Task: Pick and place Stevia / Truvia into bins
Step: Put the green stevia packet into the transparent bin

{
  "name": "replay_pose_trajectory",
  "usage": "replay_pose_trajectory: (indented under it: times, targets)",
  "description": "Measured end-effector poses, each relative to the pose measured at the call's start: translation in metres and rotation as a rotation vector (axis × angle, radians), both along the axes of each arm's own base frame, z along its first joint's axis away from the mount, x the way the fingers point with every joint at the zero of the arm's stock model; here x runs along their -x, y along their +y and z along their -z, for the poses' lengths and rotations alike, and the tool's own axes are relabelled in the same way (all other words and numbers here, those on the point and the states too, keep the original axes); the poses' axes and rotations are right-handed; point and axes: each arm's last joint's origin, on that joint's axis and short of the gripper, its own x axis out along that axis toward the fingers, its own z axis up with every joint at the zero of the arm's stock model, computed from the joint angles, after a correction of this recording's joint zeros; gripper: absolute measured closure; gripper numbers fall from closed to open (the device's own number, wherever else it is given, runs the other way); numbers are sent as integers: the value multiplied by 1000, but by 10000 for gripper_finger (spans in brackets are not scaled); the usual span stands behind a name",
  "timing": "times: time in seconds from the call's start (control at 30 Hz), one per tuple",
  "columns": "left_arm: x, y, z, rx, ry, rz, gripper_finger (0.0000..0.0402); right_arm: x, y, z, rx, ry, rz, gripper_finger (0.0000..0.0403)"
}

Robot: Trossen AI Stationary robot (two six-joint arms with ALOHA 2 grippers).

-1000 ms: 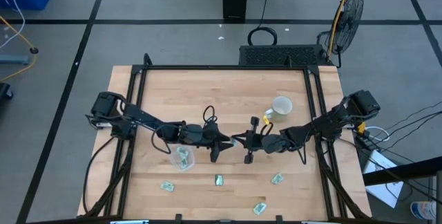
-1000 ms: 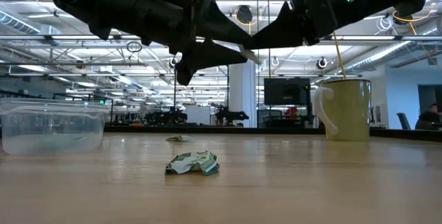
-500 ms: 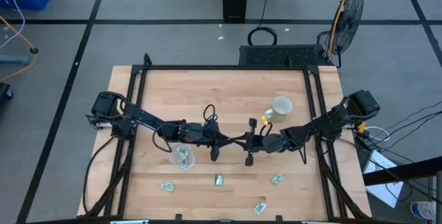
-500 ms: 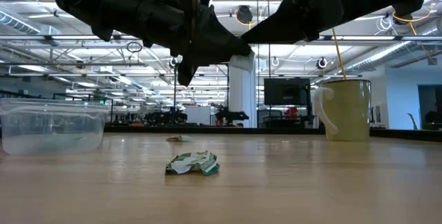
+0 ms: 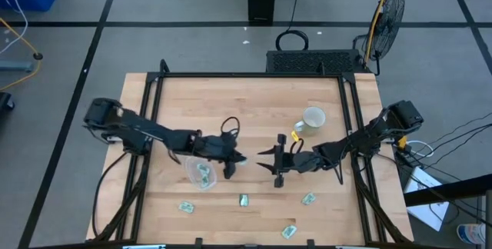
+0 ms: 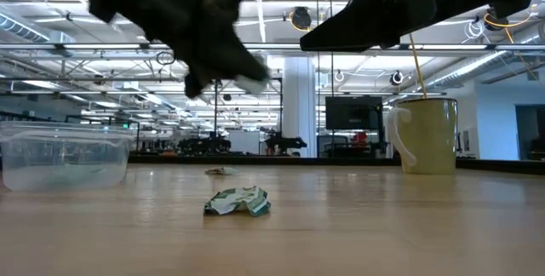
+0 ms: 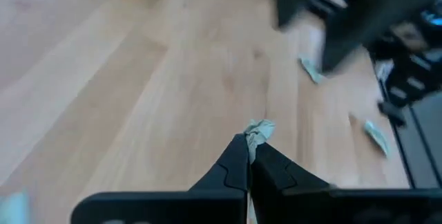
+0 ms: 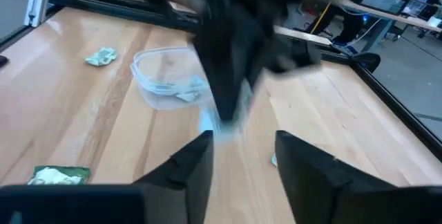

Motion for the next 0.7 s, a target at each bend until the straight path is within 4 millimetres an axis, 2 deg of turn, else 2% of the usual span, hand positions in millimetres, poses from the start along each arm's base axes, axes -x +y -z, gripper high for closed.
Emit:
replay_pose_trajectory:
  times: [0.1,0.2,0.37,0.53,0.7]
  targets:
    - [29,-5,-20,-23,112,-4,398,1,0,3,9,28,2,235]
    - [62,-12,-30,-23,254,-75,399,2,-1,4,15,45,2,229]
    - [107,-31,-17,6,506,-274,399,2,-1,5,17,49,2,228]
    - [121,-49,3,20,535,-265,379,2,-1,5,17,50,2,230]
    - [126,-43,12,-58,538,-332,339,2,-1,4,14,45,1,223]
